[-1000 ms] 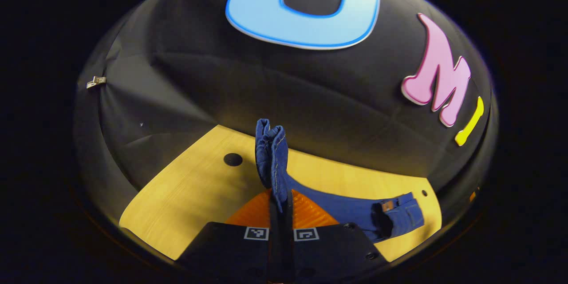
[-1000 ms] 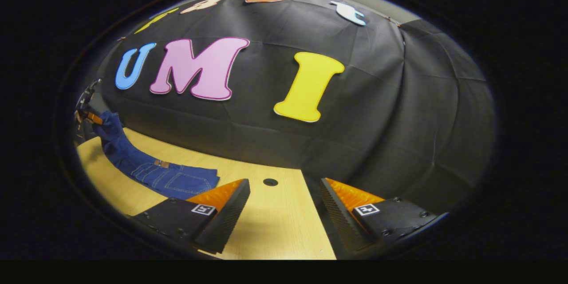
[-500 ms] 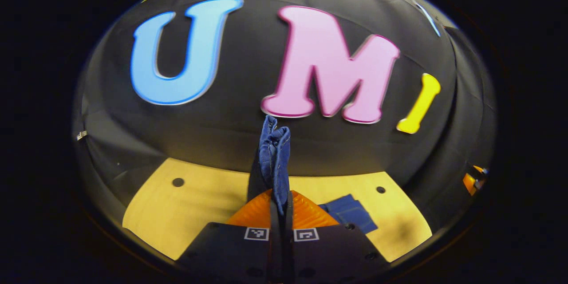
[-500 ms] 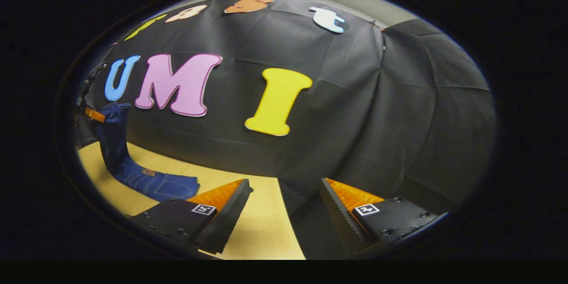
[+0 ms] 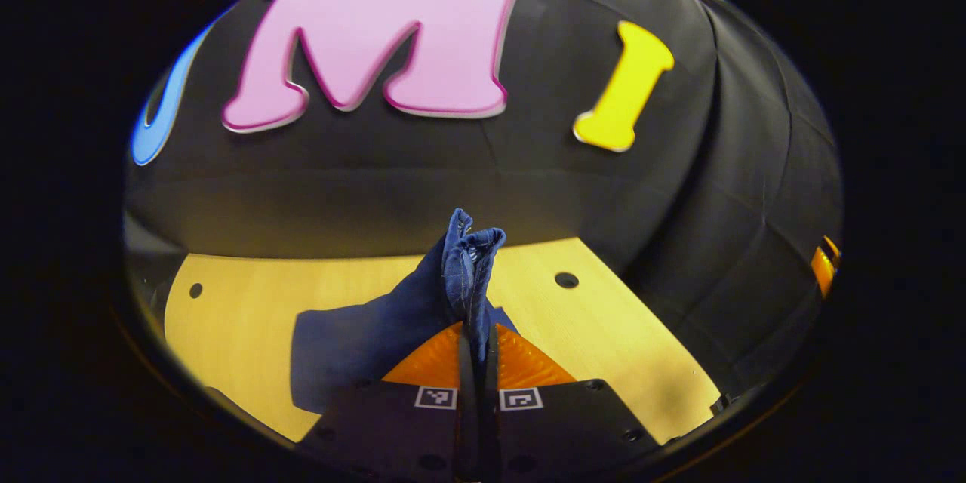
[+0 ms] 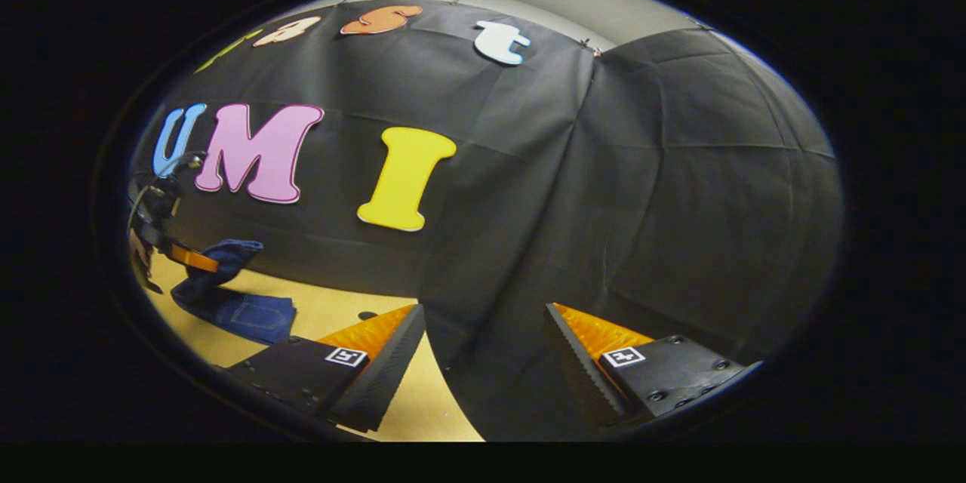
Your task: Grasp the waist and the cuffs of the jeans and fold them to make the two legs overlap; first hold the waist and fold one-third of the jeans toward the cuffs, then hold the cuffs and fold the remaining one-third in the same direction to finish folding.
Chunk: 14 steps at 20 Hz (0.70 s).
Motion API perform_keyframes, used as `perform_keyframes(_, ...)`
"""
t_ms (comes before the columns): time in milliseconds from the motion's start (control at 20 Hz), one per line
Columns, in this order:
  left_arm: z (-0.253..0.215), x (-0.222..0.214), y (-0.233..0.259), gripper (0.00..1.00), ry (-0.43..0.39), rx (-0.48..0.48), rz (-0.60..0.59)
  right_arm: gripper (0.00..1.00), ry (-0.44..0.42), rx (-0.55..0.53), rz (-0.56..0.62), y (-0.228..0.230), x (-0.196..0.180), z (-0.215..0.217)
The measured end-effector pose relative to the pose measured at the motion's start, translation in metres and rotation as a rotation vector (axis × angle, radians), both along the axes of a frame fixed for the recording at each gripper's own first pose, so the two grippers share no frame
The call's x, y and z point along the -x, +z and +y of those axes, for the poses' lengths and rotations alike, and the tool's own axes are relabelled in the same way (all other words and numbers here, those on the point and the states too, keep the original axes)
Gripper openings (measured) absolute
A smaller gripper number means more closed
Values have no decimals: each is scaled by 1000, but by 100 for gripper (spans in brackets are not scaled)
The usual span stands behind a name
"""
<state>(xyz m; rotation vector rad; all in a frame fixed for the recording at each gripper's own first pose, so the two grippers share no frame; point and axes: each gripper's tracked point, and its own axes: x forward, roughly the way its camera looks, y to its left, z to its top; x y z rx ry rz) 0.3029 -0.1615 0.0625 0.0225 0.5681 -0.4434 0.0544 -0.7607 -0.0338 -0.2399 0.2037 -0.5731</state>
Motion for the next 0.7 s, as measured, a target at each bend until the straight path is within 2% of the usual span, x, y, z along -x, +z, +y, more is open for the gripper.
perform_keyframes(200,-26,-9,-34,8,6,-45,13,97,8,18,26,-8,15,10)
perform_keyframes(350,-26,-7,-30,19,9,-30,4,97,8,-4,18,-7,21,19)
perform_keyframes(400,-27,-9,-23,18,14,-18,-17,97,4,-5,16,-6,25,21)
perform_keyframes(550,-19,0,13,52,15,57,-83,97,16,14,3,5,32,36)
perform_keyframes(650,-1,16,42,75,28,84,-132,95,42,24,-9,15,31,55)
perform_keyframes(700,12,27,57,88,38,95,-159,97,56,23,-22,22,30,67)
